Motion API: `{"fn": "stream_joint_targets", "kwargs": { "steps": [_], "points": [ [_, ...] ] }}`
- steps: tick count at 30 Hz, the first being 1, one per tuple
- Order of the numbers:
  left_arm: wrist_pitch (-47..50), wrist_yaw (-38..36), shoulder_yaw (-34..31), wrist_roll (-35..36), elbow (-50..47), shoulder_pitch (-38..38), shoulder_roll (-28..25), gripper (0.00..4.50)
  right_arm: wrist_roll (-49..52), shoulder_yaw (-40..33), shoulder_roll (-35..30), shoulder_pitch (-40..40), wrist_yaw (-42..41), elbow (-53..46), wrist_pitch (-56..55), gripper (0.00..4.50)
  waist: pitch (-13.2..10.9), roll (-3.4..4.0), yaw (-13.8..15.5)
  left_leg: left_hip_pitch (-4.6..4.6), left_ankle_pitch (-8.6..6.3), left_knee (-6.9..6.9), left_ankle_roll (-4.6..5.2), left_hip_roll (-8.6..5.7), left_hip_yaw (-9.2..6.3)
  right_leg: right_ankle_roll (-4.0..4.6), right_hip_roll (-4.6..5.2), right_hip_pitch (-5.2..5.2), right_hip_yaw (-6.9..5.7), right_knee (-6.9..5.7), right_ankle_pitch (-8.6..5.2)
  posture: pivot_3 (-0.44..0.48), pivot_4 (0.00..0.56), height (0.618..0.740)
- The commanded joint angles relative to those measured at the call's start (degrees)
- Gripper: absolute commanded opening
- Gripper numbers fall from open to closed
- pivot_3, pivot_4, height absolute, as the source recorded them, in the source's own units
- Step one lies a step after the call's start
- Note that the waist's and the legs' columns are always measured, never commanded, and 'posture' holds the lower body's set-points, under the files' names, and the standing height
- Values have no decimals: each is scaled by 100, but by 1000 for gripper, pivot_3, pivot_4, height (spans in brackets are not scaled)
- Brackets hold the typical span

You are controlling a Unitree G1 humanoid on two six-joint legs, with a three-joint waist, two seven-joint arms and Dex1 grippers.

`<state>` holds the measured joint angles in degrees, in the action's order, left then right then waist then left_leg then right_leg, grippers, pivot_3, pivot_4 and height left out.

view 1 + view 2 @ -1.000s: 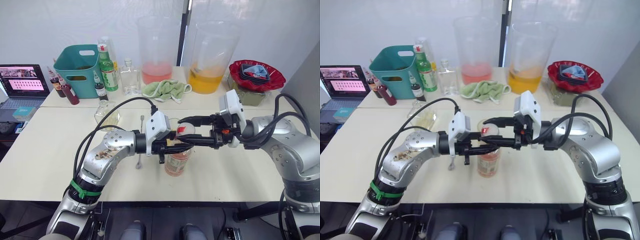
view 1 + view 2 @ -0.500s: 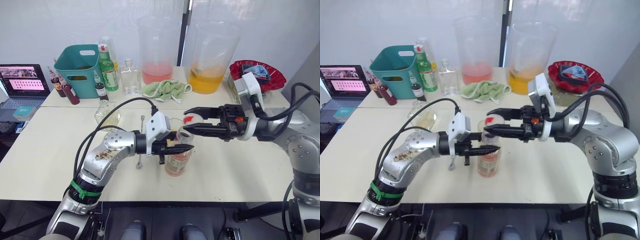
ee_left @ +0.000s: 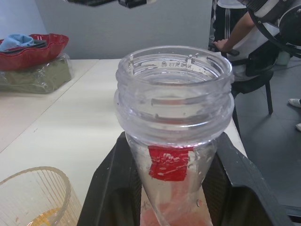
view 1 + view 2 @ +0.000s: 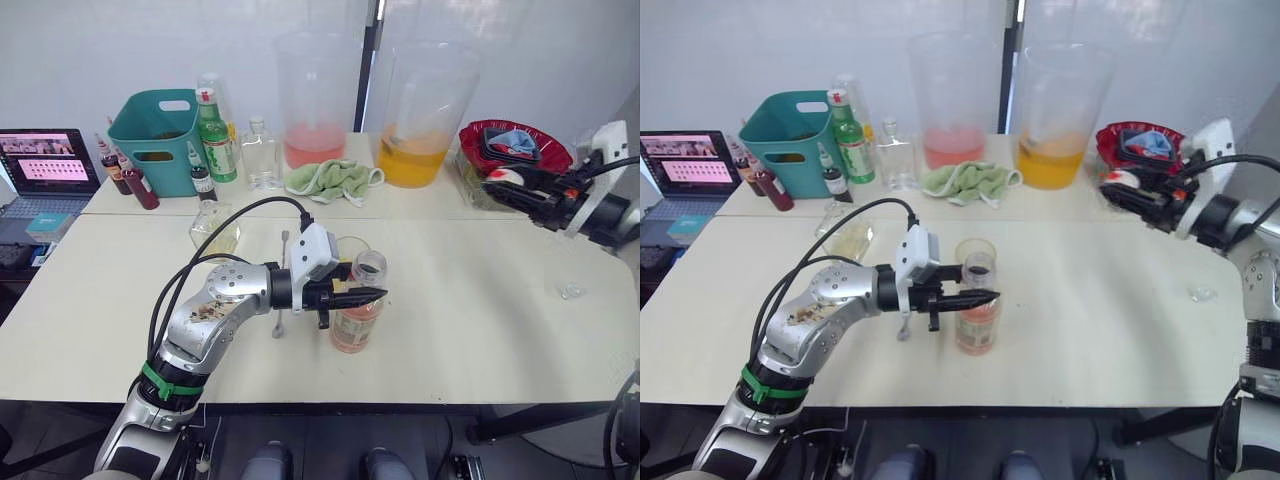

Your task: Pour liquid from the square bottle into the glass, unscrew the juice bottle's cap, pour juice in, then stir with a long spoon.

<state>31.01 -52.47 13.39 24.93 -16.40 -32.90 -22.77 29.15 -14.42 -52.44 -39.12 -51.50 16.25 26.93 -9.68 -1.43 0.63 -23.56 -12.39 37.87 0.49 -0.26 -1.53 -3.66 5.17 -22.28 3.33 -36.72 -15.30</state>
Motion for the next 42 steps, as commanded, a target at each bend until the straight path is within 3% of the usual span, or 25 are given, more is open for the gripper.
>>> {"fn": "stream_joint_targets", "kwargs": {
  "steps": [1, 8, 15, 30, 37, 42],
  "points": [
    [105, 137, 49, -14, 7, 167, 45, 1258, -379, -211, 131, -65, 421, 588, -555, 2148, 1, 1, -8, 1, 0, 0, 0, 0, 1, 0, 0, 0, 2, 0, 0, 0, 150, 740],
    [228, 306, -97, 59, -179, 326, 20, 1258, -977, -148, 549, -187, 1268, 1756, -1136, 2148, 1, 2, -14, 3, 0, 0, 0, -1, 4, 0, 0, 1, 6, -2, 0, 0, 150, 740],
    [306, 456, -144, 68, -350, 446, -34, 1258, -1334, -20, 1013, -35, 1551, 2497, -1596, 2148, 2, 4, -69, 5, 0, -2, 0, 0, 6, 0, -4, 1, 9, -3, 0, 0, 150, 740],
    [415, 594, -261, 188, -505, 552, -187, 1258, -1688, 43, 1445, 240, 1813, 3116, -1988, 2148, 3, 8, -149, 8, 0, -4, 0, 1, 6, 0, -6, 1, 15, -4, 0, 0, 150, 740],
    [415, 535, -229, 205, -533, 502, -275, 1258, -1538, -78, 1383, 372, 1678, 2800, -1983, 4488, 3, 8, -153, 10, 0, -6, 0, 1, 6, 0, -8, 1, 16, -4, 0, 0, 150, 740],
    [397, 494, -227, 253, -643, 565, -341, 1258, -1023, -412, 1167, 393, 1050, 1836, -1832, 4488, 3, 20, -172, 12, 0, -7, 0, 3, 6, 0, -9, 0, 23, -4, 0, 0, 150, 740]
  ]
}}
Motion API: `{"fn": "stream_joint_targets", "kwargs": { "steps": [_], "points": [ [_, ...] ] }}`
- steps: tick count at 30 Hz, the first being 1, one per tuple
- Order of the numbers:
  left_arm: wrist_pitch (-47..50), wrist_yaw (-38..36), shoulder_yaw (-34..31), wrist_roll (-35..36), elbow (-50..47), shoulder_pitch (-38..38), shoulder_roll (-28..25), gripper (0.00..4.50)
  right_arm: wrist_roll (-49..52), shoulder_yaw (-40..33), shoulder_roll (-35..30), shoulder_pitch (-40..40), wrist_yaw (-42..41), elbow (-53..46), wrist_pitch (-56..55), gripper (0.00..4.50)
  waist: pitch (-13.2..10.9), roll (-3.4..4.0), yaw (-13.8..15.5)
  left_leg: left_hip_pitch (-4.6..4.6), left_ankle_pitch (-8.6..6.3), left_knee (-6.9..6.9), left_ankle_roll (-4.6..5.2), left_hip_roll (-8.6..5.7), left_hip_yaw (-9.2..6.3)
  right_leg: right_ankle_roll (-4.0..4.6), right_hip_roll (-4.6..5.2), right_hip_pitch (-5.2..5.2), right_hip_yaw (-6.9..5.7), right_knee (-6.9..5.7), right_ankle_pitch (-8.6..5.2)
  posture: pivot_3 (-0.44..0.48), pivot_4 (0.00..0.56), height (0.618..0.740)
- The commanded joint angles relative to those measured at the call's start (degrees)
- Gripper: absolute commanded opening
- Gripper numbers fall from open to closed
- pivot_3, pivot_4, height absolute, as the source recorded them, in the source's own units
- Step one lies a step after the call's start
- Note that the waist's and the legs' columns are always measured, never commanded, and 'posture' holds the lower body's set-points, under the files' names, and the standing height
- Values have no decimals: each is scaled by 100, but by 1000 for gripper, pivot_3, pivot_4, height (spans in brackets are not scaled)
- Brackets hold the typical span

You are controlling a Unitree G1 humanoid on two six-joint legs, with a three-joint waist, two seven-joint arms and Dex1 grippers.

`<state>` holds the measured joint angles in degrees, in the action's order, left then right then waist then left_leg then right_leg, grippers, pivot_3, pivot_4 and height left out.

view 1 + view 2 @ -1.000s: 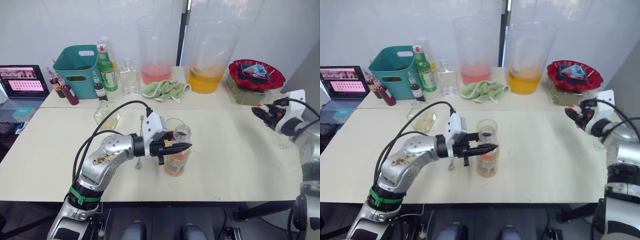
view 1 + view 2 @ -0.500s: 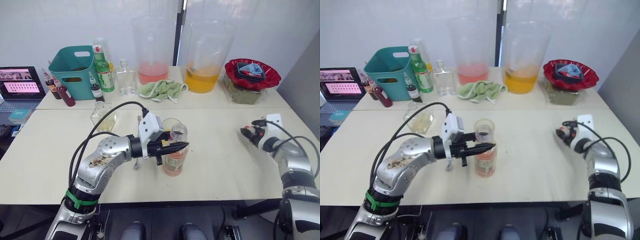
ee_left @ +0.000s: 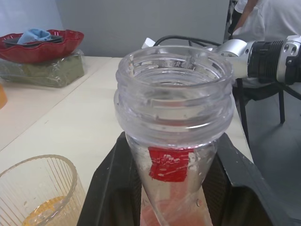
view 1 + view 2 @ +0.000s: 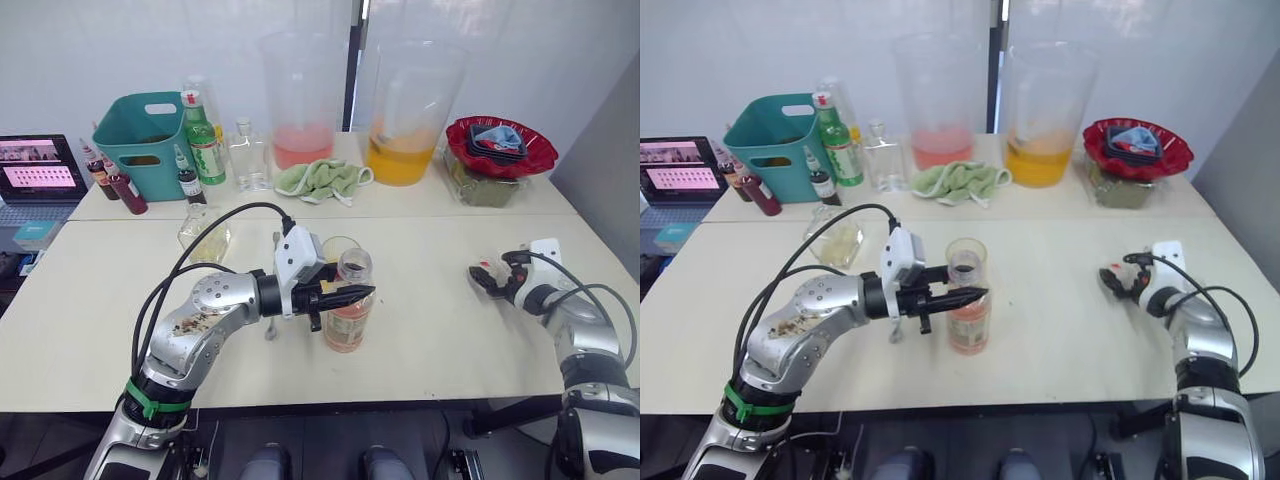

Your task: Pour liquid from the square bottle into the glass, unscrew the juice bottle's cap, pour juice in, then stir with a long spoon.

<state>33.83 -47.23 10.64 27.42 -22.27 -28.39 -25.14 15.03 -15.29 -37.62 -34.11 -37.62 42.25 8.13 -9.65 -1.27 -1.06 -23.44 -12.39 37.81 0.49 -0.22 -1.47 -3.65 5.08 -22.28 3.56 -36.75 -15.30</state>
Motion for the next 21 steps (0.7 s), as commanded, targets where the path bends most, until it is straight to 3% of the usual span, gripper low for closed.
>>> {"fn": "stream_joint_targets", "kwargs": {
  "steps": [1, 5, 10, 15, 21],
  "points": [
    [113, -32, 26, 34, -68, 144, -102, 1258, 467, -349, -379, -95, -470, -950, 128, 4488, 0, 6, 0, 2, 0, -2, 0, 1, -1, 0, -1, 0, 4, 0, 0, 0, 150, 740],
    [223, -130, -48, 109, -323, 262, -372, 1258, 1097, -322, -914, 80, -1596, -2012, 937, 4488, 0, 7, 1, 4, -3, -3, 4, 2, -1, 0, -3, 1, 4, 0, 0, 0, 150, 740],
    [729, -100, -708, 805, -824, 316, -820, 1258, 2249, -392, -1825, 600, -3089, -3516, 2374, 4488, -2, 9, -8, 1, -7, -6, 10, 11, -10, 0, -9, -3, 5, 2, 0, 0, 150, 740],
    [1203, 107, -1433, 1507, -1135, 302, -1158, 1258, 3046, -438, -2292, 978, -3623, -4515, 3392, 4488, -8, 6, 4, 4, -9, -4, 14, 13, -21, -1, -10, -3, 13, 4, -1, 0, 150, 740],
    [1676, 75, -2329, 2289, -1216, 189, -1860, 1258, 3664, -462, -2173, 1210, -3519, -5277, 3949, 4488, -13, -2, 45, -6, -9, 2, 14, 11, -16, -8, 0, -8, 10, 3, -5, 0, 150, 740]
  ]
}}
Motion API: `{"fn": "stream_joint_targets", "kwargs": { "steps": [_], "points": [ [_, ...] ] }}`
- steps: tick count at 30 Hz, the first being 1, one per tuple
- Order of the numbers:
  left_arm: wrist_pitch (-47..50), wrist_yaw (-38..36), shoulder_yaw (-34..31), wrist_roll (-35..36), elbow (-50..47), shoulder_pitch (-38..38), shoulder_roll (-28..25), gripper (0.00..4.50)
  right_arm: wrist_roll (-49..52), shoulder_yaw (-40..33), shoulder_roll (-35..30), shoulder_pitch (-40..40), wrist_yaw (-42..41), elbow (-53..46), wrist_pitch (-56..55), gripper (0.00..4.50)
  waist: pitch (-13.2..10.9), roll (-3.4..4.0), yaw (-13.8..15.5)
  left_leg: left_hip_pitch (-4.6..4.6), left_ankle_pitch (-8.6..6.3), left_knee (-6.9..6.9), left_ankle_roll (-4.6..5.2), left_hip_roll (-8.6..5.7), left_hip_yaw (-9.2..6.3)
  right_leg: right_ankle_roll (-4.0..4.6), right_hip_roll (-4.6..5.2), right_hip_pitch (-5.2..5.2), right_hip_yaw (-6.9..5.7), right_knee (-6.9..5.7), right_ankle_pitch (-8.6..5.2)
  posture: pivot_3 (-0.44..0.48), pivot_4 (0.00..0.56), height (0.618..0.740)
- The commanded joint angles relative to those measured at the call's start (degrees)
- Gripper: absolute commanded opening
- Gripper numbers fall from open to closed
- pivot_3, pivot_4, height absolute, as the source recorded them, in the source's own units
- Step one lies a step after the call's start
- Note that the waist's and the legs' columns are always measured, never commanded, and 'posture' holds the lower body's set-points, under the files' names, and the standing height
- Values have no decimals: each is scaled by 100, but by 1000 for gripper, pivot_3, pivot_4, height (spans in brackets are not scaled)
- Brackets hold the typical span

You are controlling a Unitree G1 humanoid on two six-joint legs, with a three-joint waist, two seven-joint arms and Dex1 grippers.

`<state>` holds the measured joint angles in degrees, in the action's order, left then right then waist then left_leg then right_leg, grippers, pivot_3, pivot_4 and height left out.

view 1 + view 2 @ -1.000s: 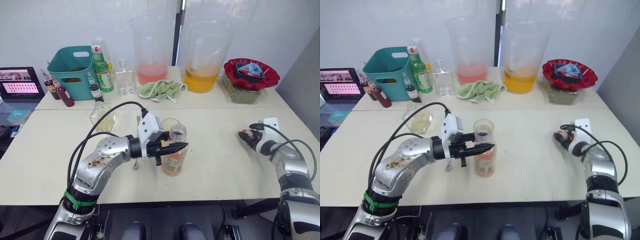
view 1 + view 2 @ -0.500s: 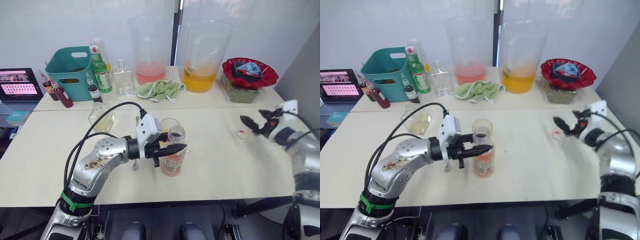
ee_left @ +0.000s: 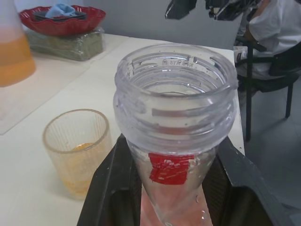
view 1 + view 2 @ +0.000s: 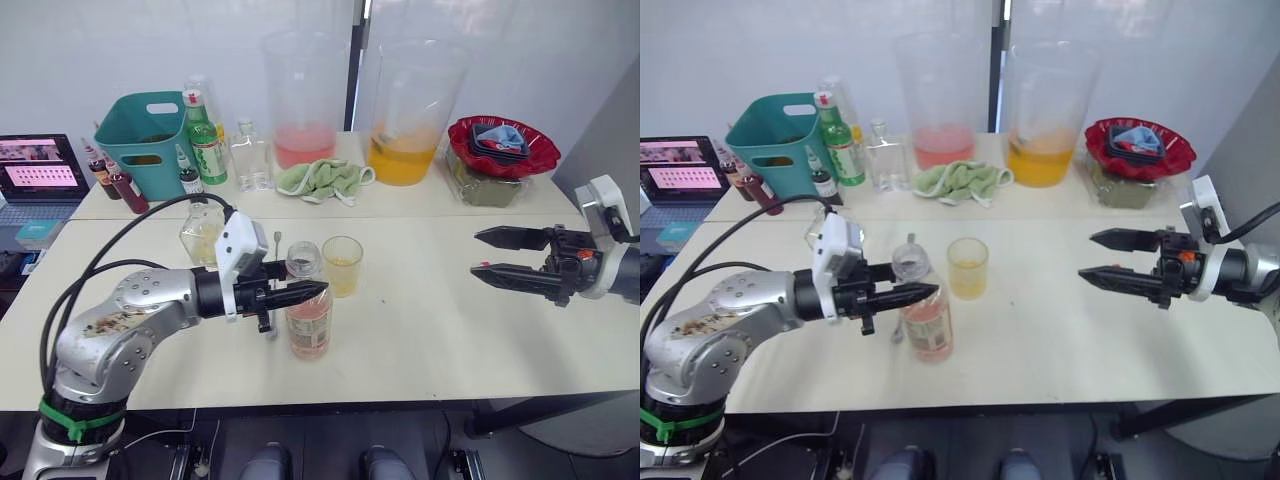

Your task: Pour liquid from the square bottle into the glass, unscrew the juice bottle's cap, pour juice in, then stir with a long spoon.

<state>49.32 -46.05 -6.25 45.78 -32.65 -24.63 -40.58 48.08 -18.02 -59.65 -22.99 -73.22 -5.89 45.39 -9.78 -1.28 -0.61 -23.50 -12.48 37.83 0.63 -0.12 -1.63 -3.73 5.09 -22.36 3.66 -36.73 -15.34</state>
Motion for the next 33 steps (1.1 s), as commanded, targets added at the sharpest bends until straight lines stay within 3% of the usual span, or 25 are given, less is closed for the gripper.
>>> {"fn": "stream_joint_targets", "kwargs": {
  "steps": [1, 4, 8, 15, 24, 33],
  "points": [
    [128, -149, -761, 481, -117, -243, -533, 1258, 382, -166, 122, 134, 153, -571, 219, 4488, -1, -2, -4, -1, 0, 0, 0, 0, -3, 0, 0, -2, -1, -1, 0, 0, 150, 740],
    [-22, -381, -852, 314, 215, -451, -1003, 1258, 518, -141, 459, 215, 569, -863, 268, 4488, -7, -11, -1, -2, 0, 0, 0, -3, -1, 0, -2, -3, -2, -1, 0, 0, 150, 740],
    [-577, -402, -616, -242, 823, -827, -1061, 1258, 634, -120, 841, 393, 958, -1204, 300, 4488, -8, -14, 45, -1, 0, 0, -1, -6, 11, 0, 1, 0, -4, 0, 0, 0, 150, 740],
    [-1931, 156, 561, -2145, 2299, -2040, -477, 1258, 905, -284, 1326, 706, 1606, -1528, 302, 4488, -13, -26, 118, -11, 2, 2, -3, -14, 18, 0, -1, -1, -12, 4, 0, 0, 150, 740],
    [-3066, 107, 1501, -3470, 3757, -3068, 357, 1258, 1424, -433, 1637, 1111, 2445, -1973, 444, 4488, -15, -30, 124, -82, 5, 10, -6, -18, 13, 3, 2, -85, -10, -39, 3, 0, 150, 740],
    [-4804, 375, 2095, -4838, 4736, -3416, 918, 1258, 1358, -469, 1637, 1319, 2817, -2120, 256, 4488, -15, -31, 116, -81, 5, 10, -6, -19, 18, 3, 1, -85, -9, -36, 3, 0, 150, 740]
  ]
}}
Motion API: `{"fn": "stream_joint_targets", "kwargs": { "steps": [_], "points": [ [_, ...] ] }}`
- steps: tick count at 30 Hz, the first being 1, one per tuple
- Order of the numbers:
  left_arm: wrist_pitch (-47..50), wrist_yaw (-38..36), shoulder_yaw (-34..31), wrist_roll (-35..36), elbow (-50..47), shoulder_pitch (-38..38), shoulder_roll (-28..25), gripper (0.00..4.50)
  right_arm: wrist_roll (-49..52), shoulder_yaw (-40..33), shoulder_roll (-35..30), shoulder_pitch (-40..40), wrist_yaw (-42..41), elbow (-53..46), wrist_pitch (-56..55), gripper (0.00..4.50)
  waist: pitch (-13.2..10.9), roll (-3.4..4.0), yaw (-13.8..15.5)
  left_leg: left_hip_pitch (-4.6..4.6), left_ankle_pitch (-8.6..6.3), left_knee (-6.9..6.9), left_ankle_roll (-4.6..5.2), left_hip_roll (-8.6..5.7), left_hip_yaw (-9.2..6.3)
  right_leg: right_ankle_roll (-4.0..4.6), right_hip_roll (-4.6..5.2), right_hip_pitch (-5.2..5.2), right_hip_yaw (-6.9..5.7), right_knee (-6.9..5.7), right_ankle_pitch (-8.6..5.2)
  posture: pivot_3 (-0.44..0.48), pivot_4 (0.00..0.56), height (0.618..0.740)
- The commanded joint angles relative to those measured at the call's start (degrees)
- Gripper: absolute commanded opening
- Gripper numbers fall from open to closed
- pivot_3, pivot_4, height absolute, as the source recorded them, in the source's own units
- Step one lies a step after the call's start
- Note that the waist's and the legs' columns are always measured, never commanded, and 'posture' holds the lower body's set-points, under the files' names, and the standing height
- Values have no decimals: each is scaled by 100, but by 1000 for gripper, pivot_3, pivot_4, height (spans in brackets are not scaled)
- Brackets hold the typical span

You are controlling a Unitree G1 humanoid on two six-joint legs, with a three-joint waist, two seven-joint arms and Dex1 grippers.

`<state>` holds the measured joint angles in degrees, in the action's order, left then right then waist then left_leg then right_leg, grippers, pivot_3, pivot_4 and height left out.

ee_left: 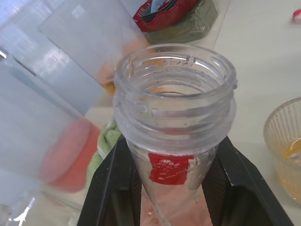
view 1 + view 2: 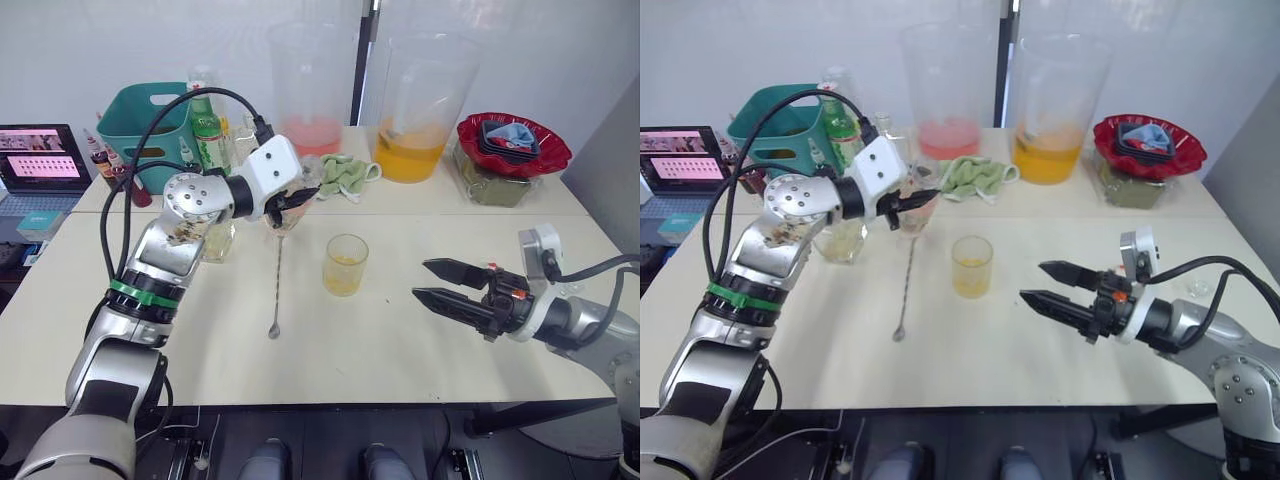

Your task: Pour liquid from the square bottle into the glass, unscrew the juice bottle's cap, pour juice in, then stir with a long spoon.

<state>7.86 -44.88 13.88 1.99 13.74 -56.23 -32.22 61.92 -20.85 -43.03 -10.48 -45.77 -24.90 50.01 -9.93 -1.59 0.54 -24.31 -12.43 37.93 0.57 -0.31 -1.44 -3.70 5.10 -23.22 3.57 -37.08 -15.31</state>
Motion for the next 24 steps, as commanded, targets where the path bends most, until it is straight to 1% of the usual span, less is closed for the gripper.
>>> {"fn": "stream_joint_targets", "kwargs": {
  "steps": [1, 3, 7, 13, 24],
  "points": [
    [-912, 376, 199, -708, 206, -277, 138, 1258, -63, -207, -21, 140, 108, -250, -241, 4488, 0, 0, 4, 0, 0, 0, 0, 0, 0, 0, 0, 0, 0, 0, 0, 0, 150, 740],
    [-1328, 567, 340, -1083, 379, -293, 218, 1258, -86, -238, -6, 274, 176, -328, -295, 4488, 0, 0, 22, -1, 0, 3, 0, -3, 1, 0, 2, 1, 0, 0, 0, 0, 150, 740],
    [-1730, 868, 375, -1477, 689, -330, 346, 1258, -61, -242, 27, 434, 270, -456, -390, 4488, 0, -1, 14, -5, 0, 10, 0, -7, -1, -3, 6, 1, 0, -1, 2, 0, 150, 740],
    [-2528, 1496, 575, -2309, 1130, -391, 371, 1258, -104, -118, 61, 441, 411, -483, -480, 4488, 0, -1, 13, -4, 0, 10, 0, -7, -1, -3, 5, 1, 0, -3, 2, 0, 150, 740],
    [-3238, 2166, 722, -3064, 1941, -536, 472, 1258, -265, -53, -32, 290, 508, -341, -447, 4488, 0, -1, 13, -5, 0, 15, 0, -9, 0, -5, 5, 1, 0, -6, 2, 0, 150, 740]
  ]
}}
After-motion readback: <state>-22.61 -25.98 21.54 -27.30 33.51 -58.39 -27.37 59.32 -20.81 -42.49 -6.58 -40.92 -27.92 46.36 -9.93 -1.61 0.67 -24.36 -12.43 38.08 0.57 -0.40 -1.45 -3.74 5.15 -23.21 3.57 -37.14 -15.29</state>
